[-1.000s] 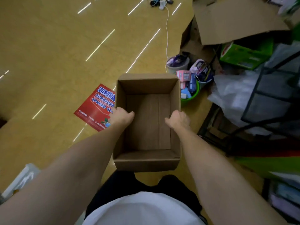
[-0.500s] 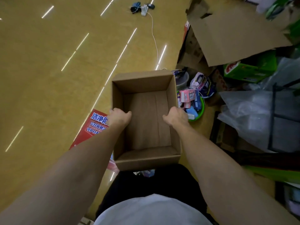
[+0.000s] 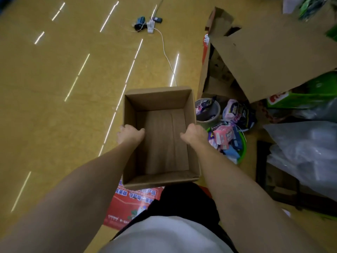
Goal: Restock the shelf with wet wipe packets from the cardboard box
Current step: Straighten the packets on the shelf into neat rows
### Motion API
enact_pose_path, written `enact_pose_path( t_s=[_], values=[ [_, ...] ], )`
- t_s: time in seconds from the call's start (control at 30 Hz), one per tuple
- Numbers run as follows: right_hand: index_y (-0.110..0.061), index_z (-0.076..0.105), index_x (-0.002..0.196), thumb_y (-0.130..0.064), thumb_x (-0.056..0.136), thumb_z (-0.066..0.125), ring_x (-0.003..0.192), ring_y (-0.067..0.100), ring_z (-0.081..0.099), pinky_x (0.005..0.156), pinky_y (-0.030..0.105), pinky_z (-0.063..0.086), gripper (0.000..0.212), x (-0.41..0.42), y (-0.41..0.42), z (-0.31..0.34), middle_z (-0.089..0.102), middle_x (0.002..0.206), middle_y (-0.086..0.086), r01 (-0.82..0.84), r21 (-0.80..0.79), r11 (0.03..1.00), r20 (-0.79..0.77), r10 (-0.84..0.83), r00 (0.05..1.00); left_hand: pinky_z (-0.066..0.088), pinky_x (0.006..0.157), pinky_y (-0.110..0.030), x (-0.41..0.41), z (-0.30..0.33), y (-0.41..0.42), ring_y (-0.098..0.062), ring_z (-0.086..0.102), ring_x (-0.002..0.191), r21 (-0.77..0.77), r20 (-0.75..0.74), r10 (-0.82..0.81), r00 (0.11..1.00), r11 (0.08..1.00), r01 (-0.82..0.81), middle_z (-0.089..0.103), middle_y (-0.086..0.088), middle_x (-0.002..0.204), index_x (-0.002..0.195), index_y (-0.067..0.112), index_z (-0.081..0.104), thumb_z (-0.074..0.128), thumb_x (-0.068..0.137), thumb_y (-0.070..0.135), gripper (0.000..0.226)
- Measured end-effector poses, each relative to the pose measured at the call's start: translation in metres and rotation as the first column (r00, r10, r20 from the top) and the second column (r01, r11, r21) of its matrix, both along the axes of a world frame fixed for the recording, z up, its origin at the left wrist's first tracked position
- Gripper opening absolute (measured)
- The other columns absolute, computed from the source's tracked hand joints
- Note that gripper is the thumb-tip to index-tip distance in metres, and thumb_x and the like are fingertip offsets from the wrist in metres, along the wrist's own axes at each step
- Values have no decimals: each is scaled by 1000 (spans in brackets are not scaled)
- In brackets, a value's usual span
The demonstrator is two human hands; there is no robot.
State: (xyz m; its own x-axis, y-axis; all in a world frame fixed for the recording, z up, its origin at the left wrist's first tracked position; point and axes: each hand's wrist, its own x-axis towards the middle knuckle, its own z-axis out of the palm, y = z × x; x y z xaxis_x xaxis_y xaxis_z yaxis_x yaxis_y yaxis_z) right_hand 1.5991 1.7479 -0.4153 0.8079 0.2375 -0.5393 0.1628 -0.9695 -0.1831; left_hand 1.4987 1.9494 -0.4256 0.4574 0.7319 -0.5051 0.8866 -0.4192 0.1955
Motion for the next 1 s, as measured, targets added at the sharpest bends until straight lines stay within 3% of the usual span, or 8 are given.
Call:
enact_pose_path(
  t_s=[0.2, 0.33, 0.5, 0.63, 0.77, 1.0],
  values=[
    [-10, 64, 111, -49, 92, 61, 100, 27, 63, 70, 31, 43, 44, 98, 66, -3, 64, 103, 9, 61, 48, 997, -34, -59, 998, 40, 107, -49, 102, 3, 68, -40, 41, 132, 15, -22, -47, 999, 999, 47, 27, -19, 153, 143, -1, 35, 54, 92, 49, 74],
    [-9, 63, 109, -48, 94, 60, 88, 23, 57, 70, 32, 43, 41, 141, 91, -7, 51, 87, 6, 113, 29, 993, -47, -112, 993, 41, 106, -51, 157, -3, 99, -40, 41, 132, 12, -38, -70, 997, 997, 71, 26, -18, 154, 144, 0, 35, 55, 91, 50, 75],
    [-11, 60, 106, -49, 94, 59, 76, 19, 52, 59, 29, 40, 40, 183, 114, -31, 43, 74, 1, 227, 14, 974, -90, -225, 970, 41, 107, -51, 220, -28, 129, -40, 39, 134, -16, -75, -146, 986, 989, 145, 23, -18, 155, 146, 1, 31, 54, 92, 49, 77],
    [-11, 60, 111, -52, 92, 59, 92, 25, 61, 75, 35, 51, 45, 210, 138, -62, 59, 100, 8, 319, -14, 948, -118, -318, 941, 40, 107, -51, 263, -55, 153, -40, 35, 135, -36, -105, -223, 969, 975, 220, 24, -18, 155, 147, 1, 31, 55, 93, 46, 75],
    [-8, 53, 128, -48, 94, 59, 108, 29, 59, 73, 32, 40, 52, 236, 164, -107, 55, 123, 15, 460, -22, 888, -203, -455, 867, 37, 107, -50, 304, -95, 181, -40, 34, 136, -67, -163, -301, 940, 954, 294, 25, -17, 154, 147, 0, 31, 54, 93, 44, 73],
    [-9, 47, 135, -49, 93, 58, 115, 33, 56, 76, 36, 42, 58, 263, 200, -220, 50, 130, 16, 580, -67, 812, -249, -576, 778, 42, 102, -53, 362, -205, 220, -42, 46, 123, -114, -187, -372, 909, 928, 356, 36, -16, 141, 136, -1, 40, 55, 87, 44, 68]
  ],
)
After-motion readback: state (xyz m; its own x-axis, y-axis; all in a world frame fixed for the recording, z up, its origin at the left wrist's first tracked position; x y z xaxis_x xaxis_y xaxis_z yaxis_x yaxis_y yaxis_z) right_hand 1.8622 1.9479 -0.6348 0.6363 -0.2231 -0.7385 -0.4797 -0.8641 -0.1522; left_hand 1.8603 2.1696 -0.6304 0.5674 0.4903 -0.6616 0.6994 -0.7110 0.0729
